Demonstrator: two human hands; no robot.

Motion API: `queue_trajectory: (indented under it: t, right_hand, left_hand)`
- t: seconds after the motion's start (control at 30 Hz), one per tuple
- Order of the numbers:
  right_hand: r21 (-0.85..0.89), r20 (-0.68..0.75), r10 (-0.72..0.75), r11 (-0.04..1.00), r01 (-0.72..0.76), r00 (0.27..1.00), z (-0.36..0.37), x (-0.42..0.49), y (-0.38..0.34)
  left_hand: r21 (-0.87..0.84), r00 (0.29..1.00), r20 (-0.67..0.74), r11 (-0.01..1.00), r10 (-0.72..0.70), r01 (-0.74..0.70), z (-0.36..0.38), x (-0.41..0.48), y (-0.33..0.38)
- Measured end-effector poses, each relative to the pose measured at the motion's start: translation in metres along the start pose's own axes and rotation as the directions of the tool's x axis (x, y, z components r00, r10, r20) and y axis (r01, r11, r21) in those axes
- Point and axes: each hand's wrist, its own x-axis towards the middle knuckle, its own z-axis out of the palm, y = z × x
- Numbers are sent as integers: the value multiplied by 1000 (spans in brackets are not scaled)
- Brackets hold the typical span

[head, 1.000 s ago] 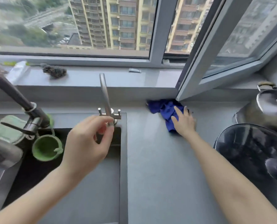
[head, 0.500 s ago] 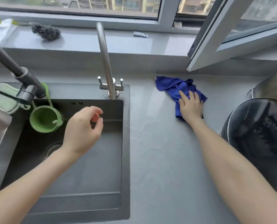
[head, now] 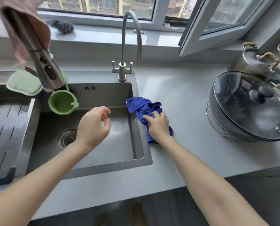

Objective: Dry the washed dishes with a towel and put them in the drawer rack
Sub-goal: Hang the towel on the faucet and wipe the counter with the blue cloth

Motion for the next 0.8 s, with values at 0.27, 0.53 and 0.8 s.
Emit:
queue_trajectory:
  t: [0.27, 0.53, 0.8]
  right_hand:
    - [710, -148, 503, 653, -263, 852, -111, -46, 1]
    - [173, -126, 674, 738, -653, 728, -128, -129, 109]
    - [9, -17, 616, 787, -616, 787, -30, -107, 113]
  left_hand:
    - [-1, 997, 12, 997, -75, 75, -22, -15, -11]
    - [1, 993, 113, 1000, -16, 16, -6, 0, 6]
    - [8, 984, 175, 999, 37, -39, 28, -1, 18]
